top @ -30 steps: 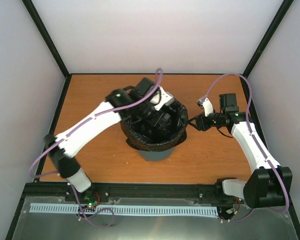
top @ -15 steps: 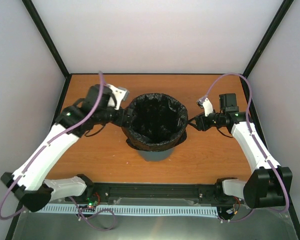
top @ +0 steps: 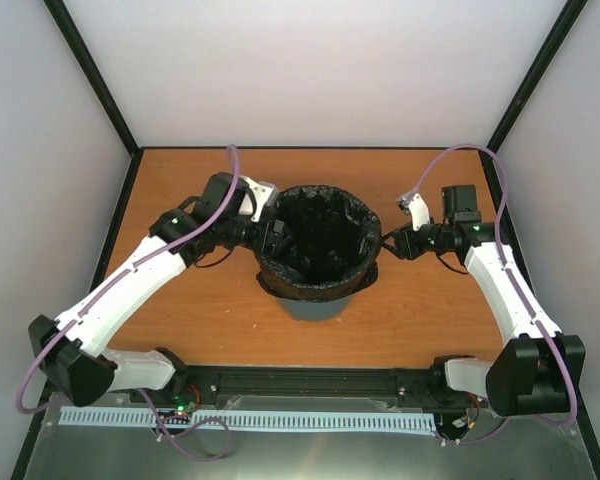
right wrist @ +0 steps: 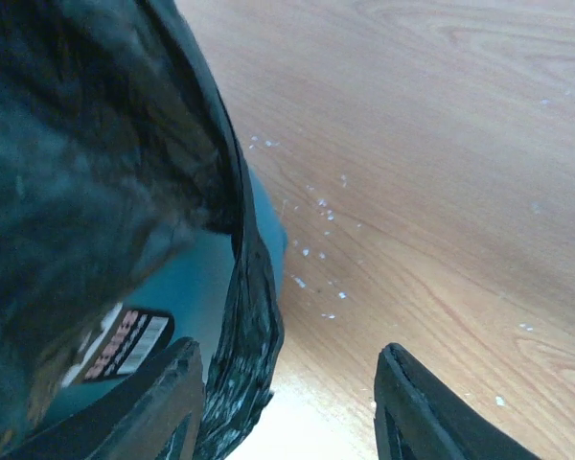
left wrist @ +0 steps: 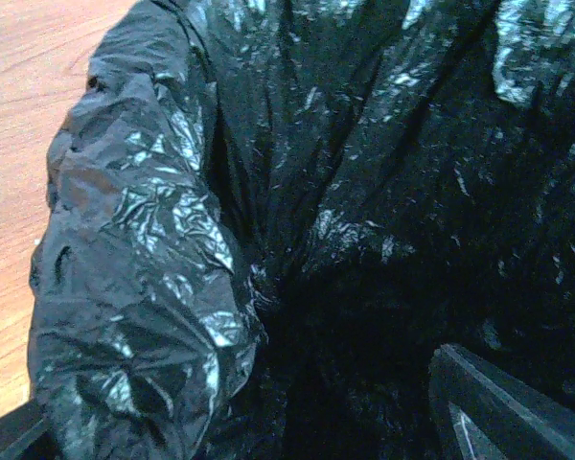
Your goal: Put the trash bags into the trash bin
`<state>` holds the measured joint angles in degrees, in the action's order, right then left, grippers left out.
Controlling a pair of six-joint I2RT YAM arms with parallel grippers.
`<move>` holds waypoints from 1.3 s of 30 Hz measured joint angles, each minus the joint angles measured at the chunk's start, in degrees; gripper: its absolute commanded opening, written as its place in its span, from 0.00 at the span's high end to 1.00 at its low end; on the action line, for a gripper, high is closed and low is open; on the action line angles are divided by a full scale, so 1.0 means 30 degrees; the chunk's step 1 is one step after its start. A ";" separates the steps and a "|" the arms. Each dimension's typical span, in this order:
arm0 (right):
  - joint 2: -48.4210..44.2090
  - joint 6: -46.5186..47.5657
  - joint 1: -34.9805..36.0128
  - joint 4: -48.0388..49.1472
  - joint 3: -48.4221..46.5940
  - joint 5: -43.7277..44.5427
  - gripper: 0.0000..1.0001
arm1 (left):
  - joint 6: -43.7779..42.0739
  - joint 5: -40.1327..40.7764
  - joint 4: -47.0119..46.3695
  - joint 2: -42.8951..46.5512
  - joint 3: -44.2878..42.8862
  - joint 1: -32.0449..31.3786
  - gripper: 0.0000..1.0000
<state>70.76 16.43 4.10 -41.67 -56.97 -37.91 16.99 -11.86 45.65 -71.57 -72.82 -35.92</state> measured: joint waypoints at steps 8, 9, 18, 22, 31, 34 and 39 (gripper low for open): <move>-0.0765 0.0342 -0.2215 -0.1005 -0.1209 -0.0044 0.42 | -0.0131 0.0860 -0.0284 -0.1902 -0.1887 0.0007 0.06; -0.1144 0.0525 -0.2361 -0.1224 -0.1260 0.0022 0.41 | -0.0233 0.1275 -0.0240 -0.1683 -0.2106 0.0015 0.06; -0.3643 0.2025 -0.2426 -0.2674 -0.0670 0.0503 0.40 | -0.3410 -0.1071 -0.0903 0.4437 -0.1056 -0.2339 0.58; -0.3293 0.2091 -0.2426 -0.2681 -0.0146 0.0641 0.40 | -0.4240 -0.4051 -0.0532 0.3876 0.0073 -0.6943 0.57; -0.2419 0.1676 -0.2426 -0.2127 -0.0131 0.0364 0.40 | -0.4517 -0.0714 0.0517 -0.2288 0.1821 -1.1956 0.40; -0.2412 0.1632 -0.2426 -0.1960 -0.0131 0.0364 0.41 | -0.4561 0.1537 0.0175 -0.2222 0.1923 -1.1883 0.39; -0.2244 0.1486 -0.2426 -0.1785 -0.0131 0.0342 0.41 | -0.4918 0.3985 -0.1064 -0.2623 0.1916 -1.0979 0.38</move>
<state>64.03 20.88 -3.18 -47.03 -57.36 -36.88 2.24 0.10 42.46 -79.44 -67.07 -68.86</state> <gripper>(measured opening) 0.593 0.613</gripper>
